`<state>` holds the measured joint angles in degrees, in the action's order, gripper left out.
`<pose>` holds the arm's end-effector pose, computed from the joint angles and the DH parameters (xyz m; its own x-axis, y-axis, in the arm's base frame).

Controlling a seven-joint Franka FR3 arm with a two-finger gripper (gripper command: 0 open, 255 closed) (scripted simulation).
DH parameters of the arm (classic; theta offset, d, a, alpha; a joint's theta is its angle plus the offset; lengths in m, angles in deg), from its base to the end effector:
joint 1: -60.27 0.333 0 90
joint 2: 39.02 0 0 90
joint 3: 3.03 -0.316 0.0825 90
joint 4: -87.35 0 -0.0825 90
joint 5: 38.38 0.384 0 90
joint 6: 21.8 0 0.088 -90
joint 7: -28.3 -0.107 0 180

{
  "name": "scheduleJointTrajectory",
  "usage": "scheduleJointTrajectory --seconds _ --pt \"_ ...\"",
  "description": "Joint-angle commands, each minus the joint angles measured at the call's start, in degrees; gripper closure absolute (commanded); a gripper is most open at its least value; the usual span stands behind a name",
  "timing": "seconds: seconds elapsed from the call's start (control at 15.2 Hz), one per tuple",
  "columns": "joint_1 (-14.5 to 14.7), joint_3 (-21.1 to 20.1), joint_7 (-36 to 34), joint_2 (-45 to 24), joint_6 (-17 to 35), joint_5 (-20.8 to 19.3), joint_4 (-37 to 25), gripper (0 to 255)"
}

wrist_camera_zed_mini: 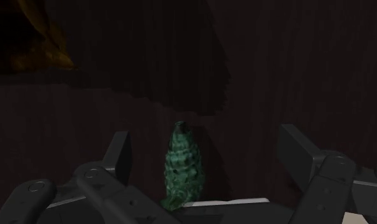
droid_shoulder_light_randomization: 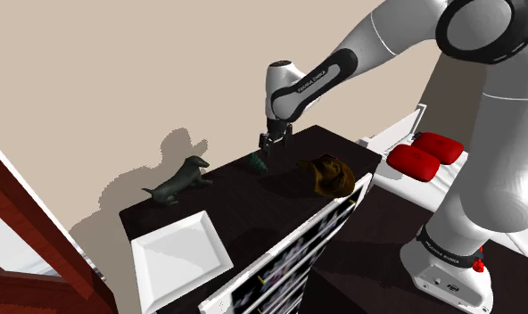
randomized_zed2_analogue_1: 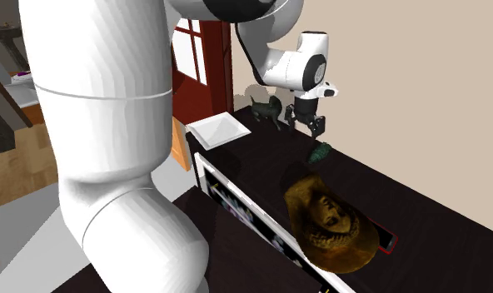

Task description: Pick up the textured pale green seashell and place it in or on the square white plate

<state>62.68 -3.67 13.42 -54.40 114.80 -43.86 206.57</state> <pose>0.5856 0.0301 0.3011 0.9894 -0.1366 0.0484 -0.1392 -0.9888 0.0545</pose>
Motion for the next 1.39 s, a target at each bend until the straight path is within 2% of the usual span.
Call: scheduleJointTrajectory --seconds 0.0,0.2,0.73,1.25,1.32 --pt "0.30 0.07 -0.82 -4.17 1.28 -0.38 -3.12 0" --pt "0.64 0.33 -1.60 -10.89 2.27 -0.75 -9.20 0" --pt "0.57 0.62 -1.84 -15.55 6.36 -1.10 -9.79 0" --pt "0.57 0.62 -1.84 -15.55 6.35 -1.09 -9.79 0" --pt "0.57 0.62 -1.84 -15.55 6.35 -1.09 -9.79 255"
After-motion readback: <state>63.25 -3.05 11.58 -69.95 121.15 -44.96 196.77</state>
